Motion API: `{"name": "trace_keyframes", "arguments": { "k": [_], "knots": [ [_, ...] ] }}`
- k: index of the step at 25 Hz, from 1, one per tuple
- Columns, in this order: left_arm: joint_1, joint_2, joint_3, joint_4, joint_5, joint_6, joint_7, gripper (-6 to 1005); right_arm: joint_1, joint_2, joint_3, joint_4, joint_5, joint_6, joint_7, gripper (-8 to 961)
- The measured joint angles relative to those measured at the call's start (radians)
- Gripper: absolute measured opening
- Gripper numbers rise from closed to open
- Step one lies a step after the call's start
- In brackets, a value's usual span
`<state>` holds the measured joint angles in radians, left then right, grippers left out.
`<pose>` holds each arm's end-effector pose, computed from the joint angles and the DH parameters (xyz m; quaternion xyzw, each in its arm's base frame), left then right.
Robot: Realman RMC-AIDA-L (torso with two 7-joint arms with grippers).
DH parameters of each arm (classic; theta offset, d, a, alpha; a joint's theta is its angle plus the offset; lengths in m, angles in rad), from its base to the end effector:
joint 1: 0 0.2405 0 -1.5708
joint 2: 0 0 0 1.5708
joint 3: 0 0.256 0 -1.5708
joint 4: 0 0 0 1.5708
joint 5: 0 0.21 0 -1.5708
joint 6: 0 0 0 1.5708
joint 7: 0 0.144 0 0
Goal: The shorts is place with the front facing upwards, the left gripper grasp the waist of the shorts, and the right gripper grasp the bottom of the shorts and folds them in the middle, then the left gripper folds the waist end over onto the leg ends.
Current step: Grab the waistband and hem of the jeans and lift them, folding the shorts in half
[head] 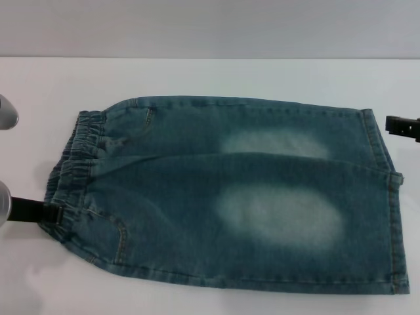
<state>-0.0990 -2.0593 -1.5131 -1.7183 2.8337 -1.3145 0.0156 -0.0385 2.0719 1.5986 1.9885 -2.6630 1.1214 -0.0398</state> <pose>-0.2560 0.2872 0.0251 -0.7579 -0.5195 0.1307 0.3724 0.2064 0.2896 0.0749 -0.7585 0.4806 0.0620 0.4358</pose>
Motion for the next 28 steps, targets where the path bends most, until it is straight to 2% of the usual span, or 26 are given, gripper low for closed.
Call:
{"name": "trace_keyframes", "arguments": {
  "k": [11,16,28],
  "knots": [
    [-0.003,-0.001,0.013,-0.055,-0.001,-0.029,-0.016,45,0.000,0.002,0.001,0.029,0.001,0.212,0.006,770],
    [-0.011,-0.001,0.013,-0.056,0.000,-0.032,-0.016,32,-0.006,0.003,-0.019,0.038,0.009,0.275,0.023,769],
    [-0.034,0.000,0.006,-0.062,0.005,-0.055,-0.014,32,-0.018,0.005,-0.060,0.033,0.004,0.314,0.050,766]
  ]
}}
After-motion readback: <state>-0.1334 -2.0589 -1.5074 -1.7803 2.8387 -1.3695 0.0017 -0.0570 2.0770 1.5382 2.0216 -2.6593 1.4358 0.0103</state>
